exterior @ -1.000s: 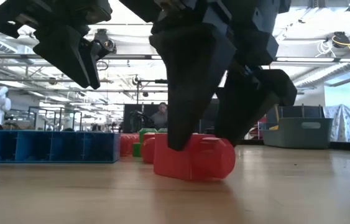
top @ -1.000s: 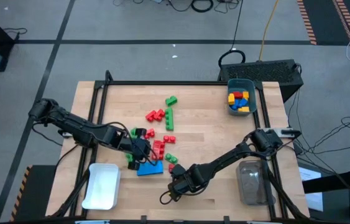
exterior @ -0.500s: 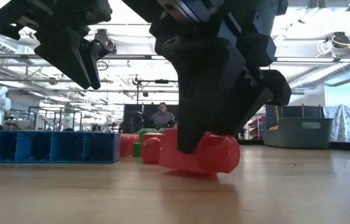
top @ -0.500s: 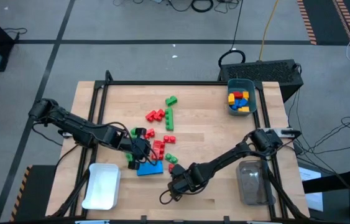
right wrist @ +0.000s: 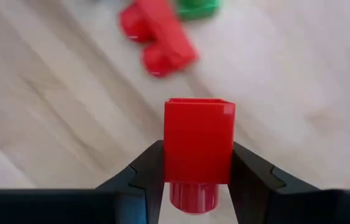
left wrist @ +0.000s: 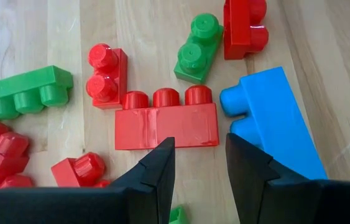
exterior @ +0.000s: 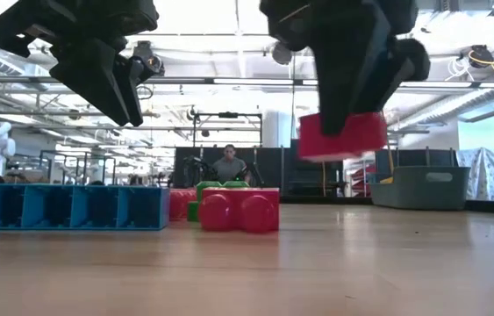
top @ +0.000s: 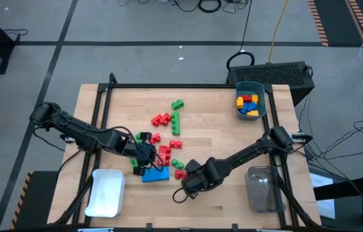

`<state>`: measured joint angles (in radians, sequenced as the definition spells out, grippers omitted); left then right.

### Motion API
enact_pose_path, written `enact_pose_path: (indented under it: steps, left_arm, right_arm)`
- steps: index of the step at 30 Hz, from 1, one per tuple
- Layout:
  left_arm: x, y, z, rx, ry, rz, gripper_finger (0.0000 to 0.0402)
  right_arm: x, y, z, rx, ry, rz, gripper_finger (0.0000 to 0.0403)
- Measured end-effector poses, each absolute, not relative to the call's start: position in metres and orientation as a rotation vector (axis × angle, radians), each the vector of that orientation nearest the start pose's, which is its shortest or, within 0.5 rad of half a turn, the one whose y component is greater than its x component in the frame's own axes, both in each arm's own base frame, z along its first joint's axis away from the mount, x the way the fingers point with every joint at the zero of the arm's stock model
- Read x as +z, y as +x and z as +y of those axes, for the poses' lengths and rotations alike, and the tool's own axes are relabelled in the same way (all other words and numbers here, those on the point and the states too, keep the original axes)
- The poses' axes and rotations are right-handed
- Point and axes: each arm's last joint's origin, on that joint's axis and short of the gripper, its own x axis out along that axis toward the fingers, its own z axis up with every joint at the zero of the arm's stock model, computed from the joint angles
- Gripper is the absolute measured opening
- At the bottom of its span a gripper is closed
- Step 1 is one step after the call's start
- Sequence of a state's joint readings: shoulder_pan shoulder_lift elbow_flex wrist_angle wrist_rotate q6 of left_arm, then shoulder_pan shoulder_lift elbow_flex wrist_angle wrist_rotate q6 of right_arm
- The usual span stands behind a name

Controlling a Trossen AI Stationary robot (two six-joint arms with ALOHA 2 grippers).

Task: Sort blocks by size
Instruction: Put the one stud red game piece into the blue bin

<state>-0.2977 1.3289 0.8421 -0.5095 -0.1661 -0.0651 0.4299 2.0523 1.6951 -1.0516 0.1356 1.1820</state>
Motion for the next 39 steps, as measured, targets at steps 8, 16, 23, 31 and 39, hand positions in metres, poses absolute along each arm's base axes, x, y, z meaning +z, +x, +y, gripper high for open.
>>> enact_pose_path:
  steps: [8,16,23,31,39]
  left_arm:
    - [0.217,0.244,-0.070,-0.088,0.169,0.973,0.0116]
    - [0.217,0.244,-0.070,-0.088,0.169,0.977,0.0116]
    - [0.217,0.243,-0.070,-0.088,0.169,0.978,0.0116]
    - [0.217,0.243,-0.069,-0.088,0.172,0.986,0.0116]
    - [0.216,0.241,-0.069,-0.087,0.178,1.009,0.0116]
  right_arm:
    - [0.234,0.353,0.138,-0.681,0.503,1.379,0.0130]
    - [0.259,0.338,0.103,-0.780,0.407,1.405,0.0130]
    - [0.284,0.328,0.065,-0.824,0.381,1.393,0.0130]
    - [0.309,0.314,0.015,-0.893,0.366,1.360,0.0130]
    - [0.327,0.297,-0.043,-0.960,0.400,1.325,0.0130]
